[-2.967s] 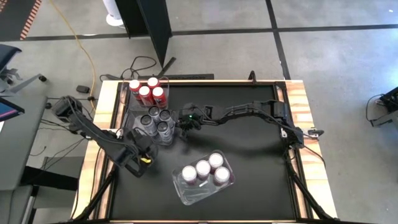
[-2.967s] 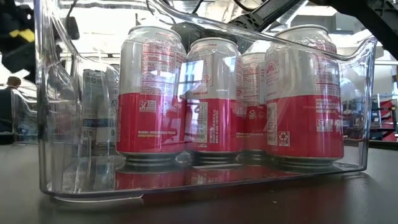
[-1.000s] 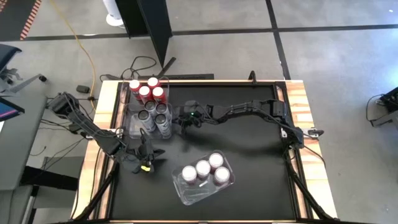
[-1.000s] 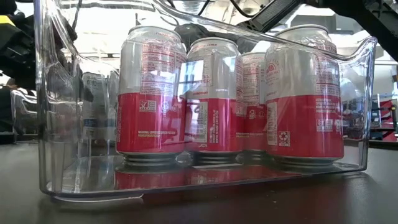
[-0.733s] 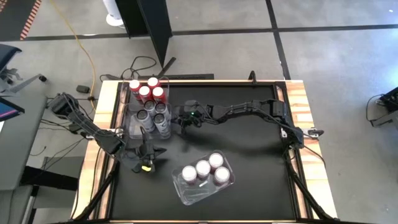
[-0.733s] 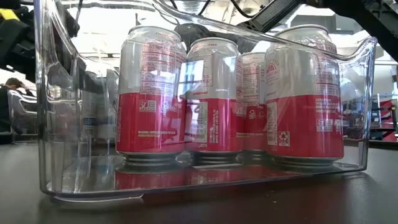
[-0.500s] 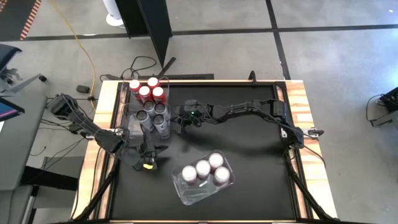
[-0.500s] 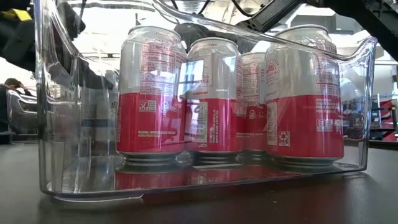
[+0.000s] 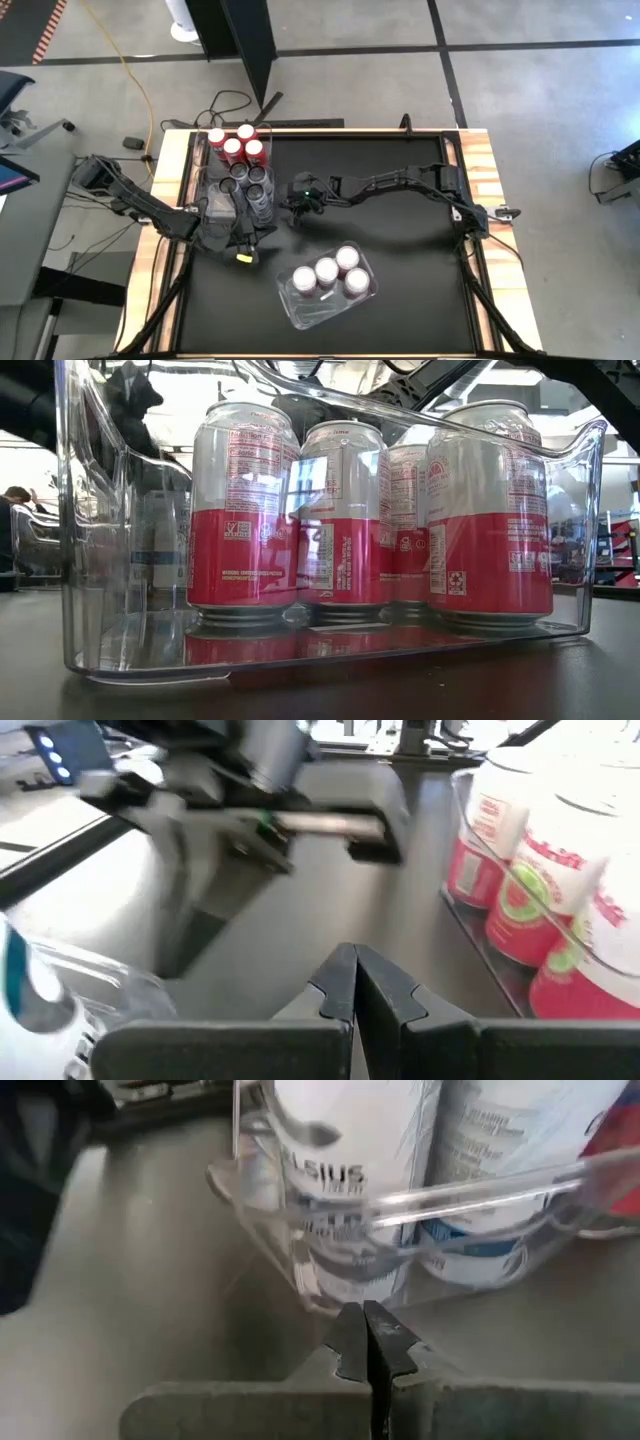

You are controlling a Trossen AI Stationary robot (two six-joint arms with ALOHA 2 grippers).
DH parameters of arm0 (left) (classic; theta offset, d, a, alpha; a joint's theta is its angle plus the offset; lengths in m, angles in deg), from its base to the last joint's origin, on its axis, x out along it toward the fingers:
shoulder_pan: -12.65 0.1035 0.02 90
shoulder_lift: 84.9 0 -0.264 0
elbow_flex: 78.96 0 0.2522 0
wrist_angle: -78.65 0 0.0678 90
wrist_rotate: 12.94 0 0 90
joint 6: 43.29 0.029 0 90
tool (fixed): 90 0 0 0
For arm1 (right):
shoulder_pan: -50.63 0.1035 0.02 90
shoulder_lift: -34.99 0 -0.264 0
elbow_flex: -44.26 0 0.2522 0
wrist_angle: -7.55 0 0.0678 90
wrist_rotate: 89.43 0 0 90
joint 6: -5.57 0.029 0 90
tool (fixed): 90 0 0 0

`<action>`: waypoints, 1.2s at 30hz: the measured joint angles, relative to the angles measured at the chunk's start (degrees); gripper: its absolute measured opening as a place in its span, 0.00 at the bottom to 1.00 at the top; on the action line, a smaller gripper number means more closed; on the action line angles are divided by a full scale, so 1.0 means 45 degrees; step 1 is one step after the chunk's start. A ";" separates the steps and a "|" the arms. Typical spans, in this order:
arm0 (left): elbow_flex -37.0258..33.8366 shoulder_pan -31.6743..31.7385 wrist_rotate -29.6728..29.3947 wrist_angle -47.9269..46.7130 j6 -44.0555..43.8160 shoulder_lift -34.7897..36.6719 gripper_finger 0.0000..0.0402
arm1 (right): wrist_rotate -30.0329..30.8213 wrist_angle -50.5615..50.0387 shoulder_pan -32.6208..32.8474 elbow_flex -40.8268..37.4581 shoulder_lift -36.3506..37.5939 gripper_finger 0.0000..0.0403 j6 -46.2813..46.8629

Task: Sort soda cans
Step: Move the middle transparent bin to the middle left of the table

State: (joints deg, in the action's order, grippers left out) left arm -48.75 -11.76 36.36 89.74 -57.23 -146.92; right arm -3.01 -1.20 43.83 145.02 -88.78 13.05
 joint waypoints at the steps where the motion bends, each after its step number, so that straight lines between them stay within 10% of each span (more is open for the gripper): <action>1: 0.0054 0.0120 0.0055 0.0007 0.0078 0.0000 0.00 | 0.0167 -0.0218 0.0066 -0.0011 0.0019 0.00 -0.0003; 36: 0.1947 -0.0553 0.0194 -0.1080 0.3505 0.2809 0.00 | 0.1072 0.3356 0.0009 -0.1326 -0.0062 0.00 0.0024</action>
State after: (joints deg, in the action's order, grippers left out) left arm -39.99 -14.25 37.23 84.88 -41.46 -134.29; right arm 1.81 13.90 43.87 139.06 -89.06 13.16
